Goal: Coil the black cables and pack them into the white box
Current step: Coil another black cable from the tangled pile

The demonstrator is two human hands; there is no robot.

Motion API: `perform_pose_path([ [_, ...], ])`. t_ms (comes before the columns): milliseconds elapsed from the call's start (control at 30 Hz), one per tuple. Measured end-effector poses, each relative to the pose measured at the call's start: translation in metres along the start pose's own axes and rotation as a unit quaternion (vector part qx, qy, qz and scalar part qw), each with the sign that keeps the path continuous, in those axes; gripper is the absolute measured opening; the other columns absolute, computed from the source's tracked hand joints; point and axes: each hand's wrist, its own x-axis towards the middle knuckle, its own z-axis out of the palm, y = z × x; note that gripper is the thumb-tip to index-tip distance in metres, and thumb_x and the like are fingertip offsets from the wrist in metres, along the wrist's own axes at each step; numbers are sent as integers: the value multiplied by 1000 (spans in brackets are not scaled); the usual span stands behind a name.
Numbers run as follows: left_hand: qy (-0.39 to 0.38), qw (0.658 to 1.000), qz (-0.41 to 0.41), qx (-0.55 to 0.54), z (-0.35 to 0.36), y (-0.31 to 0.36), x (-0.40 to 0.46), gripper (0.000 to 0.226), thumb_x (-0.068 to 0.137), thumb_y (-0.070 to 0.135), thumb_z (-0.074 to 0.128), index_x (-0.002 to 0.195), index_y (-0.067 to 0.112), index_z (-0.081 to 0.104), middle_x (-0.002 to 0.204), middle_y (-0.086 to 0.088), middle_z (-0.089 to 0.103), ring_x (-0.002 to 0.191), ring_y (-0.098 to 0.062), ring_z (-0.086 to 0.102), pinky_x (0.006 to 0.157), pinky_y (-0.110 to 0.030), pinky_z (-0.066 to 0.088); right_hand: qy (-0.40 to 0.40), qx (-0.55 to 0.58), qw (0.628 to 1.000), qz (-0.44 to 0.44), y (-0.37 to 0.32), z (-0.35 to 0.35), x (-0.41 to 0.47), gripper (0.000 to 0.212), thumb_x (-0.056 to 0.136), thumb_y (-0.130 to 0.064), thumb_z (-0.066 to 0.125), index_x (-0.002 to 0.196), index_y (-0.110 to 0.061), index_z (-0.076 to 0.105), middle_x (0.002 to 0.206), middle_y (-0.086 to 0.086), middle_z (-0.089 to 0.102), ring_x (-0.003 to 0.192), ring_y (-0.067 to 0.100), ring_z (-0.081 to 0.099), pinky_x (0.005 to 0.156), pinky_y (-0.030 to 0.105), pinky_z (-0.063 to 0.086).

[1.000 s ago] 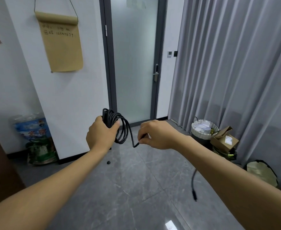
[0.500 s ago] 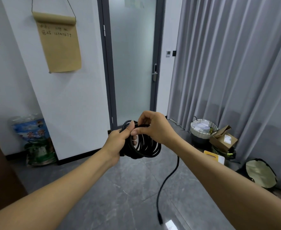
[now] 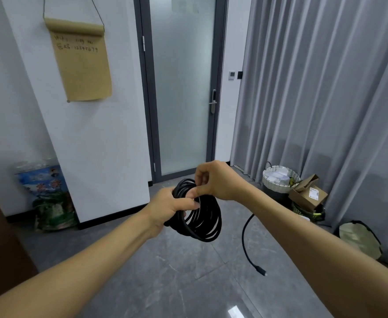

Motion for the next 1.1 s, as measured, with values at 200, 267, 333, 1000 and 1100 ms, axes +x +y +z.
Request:
perform_pose_path([
  [200,51,998,-13,-19,-9,-6,-2,25,60,5,66,60,12,42,44,2,39,39,-10,37,45,-21,29,-67,-116,991,3,22,4,-9,69,67,-45,79,125,-28,47,110,-10,45,99,12,51,88,31,46],
  [267,31,999,-11,-34,-10,-5,-4,23,52,8,61,56,13,40,43,2,36,39,-10,35,47,-23,26,-76,-93,993,6,26,9,-13,66,73,-38,74,130,-29,43,115,-8,49,102,16,54,92,38,46],
  [333,-6,997,-20,-69,-10,-2,-7,23,50,5,58,59,13,38,42,3,33,38,-9,32,42,-20,27,-102,-42,994,-5,23,12,-15,50,79,-26,66,124,-25,46,108,-2,59,94,21,59,87,42,50],
  [1000,68,991,-110,-15,0,-22,2,20,82,39,67,87,19,65,92,1,66,90,-14,58,88,-28,42,-50,-11,994,96,27,37,-22,8,91,-11,47,99,-11,45,95,16,64,87,31,63,77,44,52],
  [1100,86,991,-100,-24,5,-17,0,32,75,52,68,92,26,64,106,0,63,104,-13,56,101,-33,40,-29,9,994,102,26,41,-21,7,91,-11,46,98,-12,45,95,16,64,87,31,63,76,43,51],
])
